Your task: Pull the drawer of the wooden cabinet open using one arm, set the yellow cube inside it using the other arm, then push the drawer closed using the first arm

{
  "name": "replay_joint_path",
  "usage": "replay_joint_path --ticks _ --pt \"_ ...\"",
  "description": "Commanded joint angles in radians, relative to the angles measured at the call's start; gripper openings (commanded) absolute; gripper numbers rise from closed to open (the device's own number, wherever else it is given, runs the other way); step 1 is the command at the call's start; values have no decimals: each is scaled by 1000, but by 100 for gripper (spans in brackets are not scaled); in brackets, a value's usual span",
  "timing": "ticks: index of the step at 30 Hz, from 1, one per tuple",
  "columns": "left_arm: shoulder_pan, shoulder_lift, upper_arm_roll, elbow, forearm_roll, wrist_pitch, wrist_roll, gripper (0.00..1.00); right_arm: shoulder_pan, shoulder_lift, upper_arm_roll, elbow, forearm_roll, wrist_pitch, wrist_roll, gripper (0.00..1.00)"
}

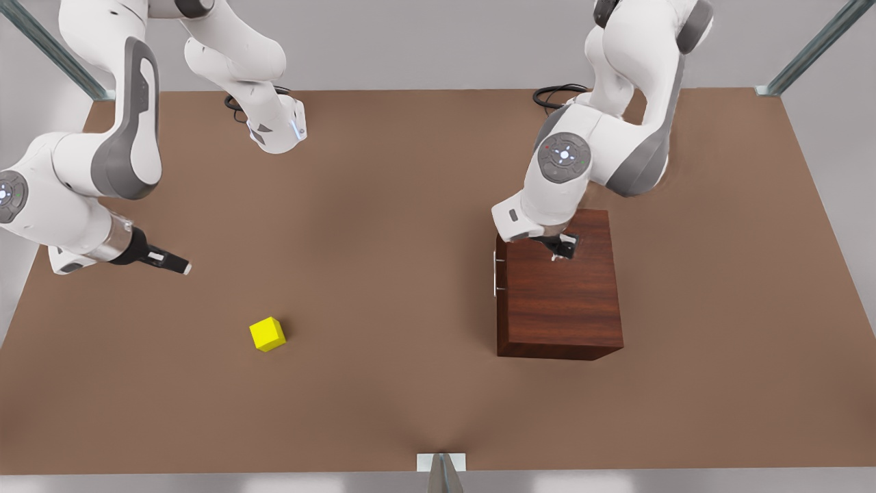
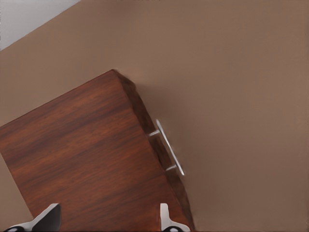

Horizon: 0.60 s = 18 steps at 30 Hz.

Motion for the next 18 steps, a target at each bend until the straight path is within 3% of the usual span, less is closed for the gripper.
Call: replay_joint_path --ticks 1,9,12,18 --pt "-68 88 -1 91 44 27 -908 100 2 1 0 0 18 89 693 100" --pt "-175 192 -3 33 70 118 -1115 100 8 21 4 2 12 125 790 100" --pt "-174 202 -3 -21 173 194 -1089 100 8 24 9 2 11 126 790 100" --pt "-152 241 2 -11 184 254 -928 100 17 27 11 2 -11 125 800 100"
